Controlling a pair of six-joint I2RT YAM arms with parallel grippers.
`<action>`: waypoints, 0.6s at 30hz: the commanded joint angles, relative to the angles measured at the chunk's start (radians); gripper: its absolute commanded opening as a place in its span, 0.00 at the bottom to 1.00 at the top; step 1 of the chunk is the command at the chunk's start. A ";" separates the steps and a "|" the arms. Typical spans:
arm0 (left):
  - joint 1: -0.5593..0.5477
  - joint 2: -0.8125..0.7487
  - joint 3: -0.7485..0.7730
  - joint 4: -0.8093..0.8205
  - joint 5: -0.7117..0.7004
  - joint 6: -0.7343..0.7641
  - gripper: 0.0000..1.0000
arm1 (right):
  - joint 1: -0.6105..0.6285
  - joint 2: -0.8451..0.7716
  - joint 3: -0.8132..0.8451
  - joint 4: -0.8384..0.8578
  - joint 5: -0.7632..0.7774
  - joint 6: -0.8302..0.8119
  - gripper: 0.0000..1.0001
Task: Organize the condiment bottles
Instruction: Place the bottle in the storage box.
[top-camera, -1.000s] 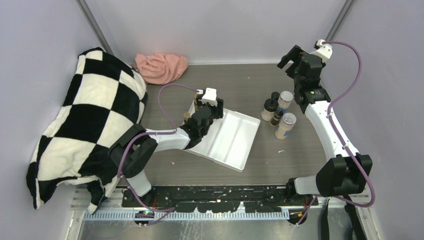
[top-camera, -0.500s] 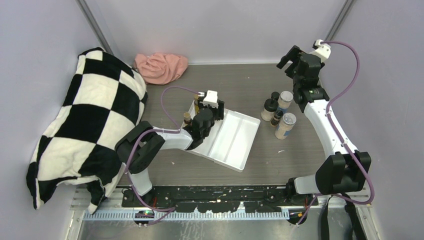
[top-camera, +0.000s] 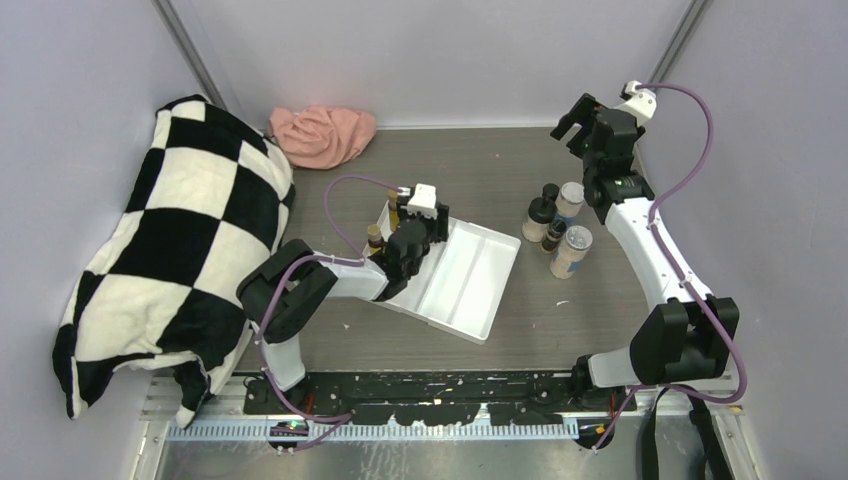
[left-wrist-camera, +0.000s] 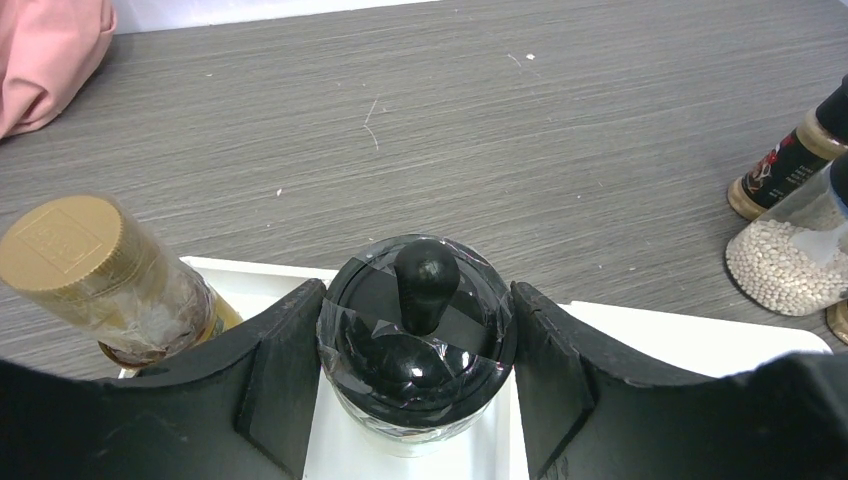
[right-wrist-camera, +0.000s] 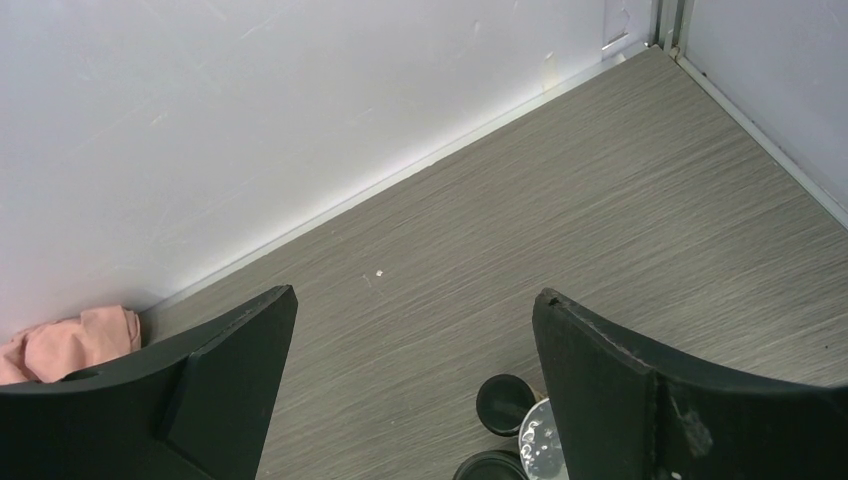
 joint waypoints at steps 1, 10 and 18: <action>-0.001 -0.005 0.003 0.137 -0.031 0.013 0.00 | 0.005 0.003 0.003 0.053 0.015 -0.009 0.93; -0.001 0.007 0.001 0.145 -0.034 0.013 0.00 | 0.010 0.009 0.000 0.057 0.018 -0.012 0.93; -0.001 0.016 -0.001 0.150 -0.034 0.003 0.00 | 0.013 0.011 -0.002 0.058 0.019 -0.015 0.93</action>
